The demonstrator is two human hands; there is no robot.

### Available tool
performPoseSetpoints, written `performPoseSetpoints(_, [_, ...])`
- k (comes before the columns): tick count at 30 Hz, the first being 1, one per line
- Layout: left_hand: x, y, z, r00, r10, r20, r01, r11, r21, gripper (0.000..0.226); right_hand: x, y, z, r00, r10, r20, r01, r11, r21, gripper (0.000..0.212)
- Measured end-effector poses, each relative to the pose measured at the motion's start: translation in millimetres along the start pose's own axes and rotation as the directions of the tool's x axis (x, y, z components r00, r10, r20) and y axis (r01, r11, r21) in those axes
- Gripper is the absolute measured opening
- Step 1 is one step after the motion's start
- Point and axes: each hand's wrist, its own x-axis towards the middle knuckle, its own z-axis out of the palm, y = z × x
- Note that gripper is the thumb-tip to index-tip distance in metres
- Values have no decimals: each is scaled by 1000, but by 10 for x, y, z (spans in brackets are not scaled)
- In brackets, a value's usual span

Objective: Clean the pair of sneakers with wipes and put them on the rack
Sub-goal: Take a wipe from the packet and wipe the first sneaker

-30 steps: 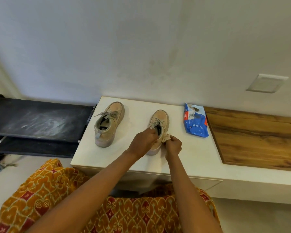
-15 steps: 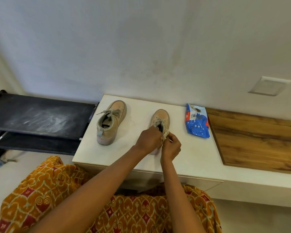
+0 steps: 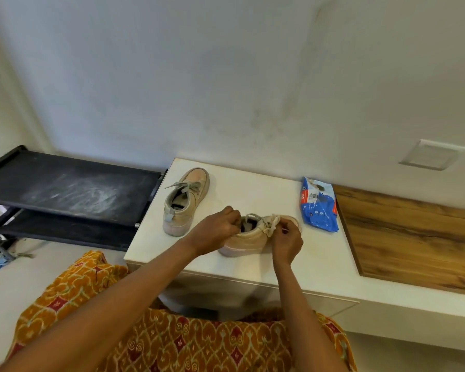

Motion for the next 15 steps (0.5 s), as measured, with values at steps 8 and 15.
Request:
performPoseSetpoints(8, [-240, -22, 136, 977, -46, -208, 37, 998, -47, 17, 272, 362, -252, 808, -510, 294, 585, 639, -500, 8])
performPoseSetpoints(15, [-192, 58, 249, 961, -114, -250, 103, 993, -55, 13, 292, 289, -291, 886, -359, 293, 463, 680, -568, 14])
